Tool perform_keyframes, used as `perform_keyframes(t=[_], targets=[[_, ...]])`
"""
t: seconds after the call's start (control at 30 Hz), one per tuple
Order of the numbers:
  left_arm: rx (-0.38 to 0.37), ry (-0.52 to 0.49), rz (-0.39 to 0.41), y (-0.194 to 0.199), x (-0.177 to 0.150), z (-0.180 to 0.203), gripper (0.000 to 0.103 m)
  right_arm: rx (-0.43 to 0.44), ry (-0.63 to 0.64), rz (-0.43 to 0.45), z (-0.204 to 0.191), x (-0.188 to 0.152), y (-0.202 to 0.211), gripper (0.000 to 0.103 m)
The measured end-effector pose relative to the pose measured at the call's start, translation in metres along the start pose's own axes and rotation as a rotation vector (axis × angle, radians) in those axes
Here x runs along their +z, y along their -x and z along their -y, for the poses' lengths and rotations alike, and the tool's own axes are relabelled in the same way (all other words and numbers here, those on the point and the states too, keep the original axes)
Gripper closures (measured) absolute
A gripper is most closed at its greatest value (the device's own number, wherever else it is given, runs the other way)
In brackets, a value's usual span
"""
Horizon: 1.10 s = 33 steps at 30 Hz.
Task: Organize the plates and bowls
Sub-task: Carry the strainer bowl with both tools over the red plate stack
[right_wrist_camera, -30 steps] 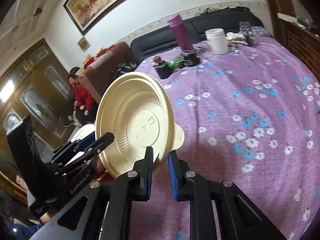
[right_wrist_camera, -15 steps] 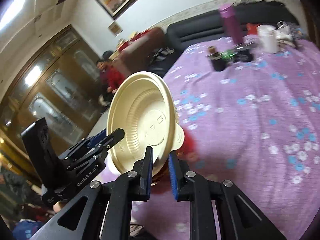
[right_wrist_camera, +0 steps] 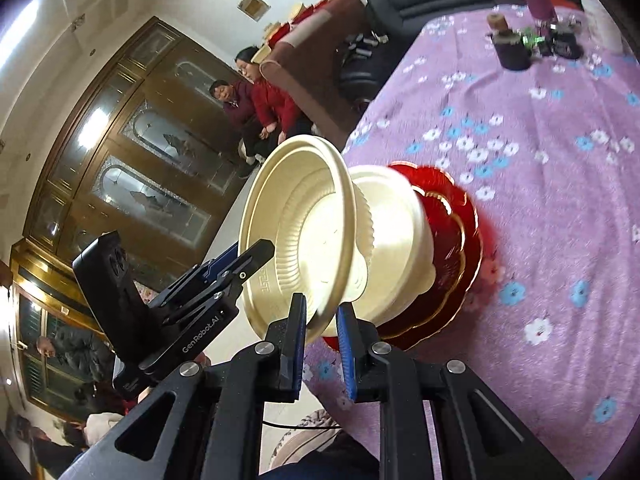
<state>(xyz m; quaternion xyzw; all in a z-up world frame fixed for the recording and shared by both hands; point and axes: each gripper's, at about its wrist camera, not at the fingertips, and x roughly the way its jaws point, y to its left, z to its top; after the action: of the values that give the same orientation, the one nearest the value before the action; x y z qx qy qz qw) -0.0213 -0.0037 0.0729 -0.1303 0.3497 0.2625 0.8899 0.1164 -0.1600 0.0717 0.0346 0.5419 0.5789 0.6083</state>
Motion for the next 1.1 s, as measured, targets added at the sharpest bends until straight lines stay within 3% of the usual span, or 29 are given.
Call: perform_keyframes(t=[0.37,1.1], targets=[[0.008,-0.011,-0.022,-0.013,0.002,0.007,0.074,0.009,-0.085,-0.015,0.022,0.004,-0.015,0.084],[0.033,-0.022,-0.046,-0.030,-0.004,0.010,0.074,-0.016,-0.091,-0.015,0.021,0.000,-0.012,0.084]])
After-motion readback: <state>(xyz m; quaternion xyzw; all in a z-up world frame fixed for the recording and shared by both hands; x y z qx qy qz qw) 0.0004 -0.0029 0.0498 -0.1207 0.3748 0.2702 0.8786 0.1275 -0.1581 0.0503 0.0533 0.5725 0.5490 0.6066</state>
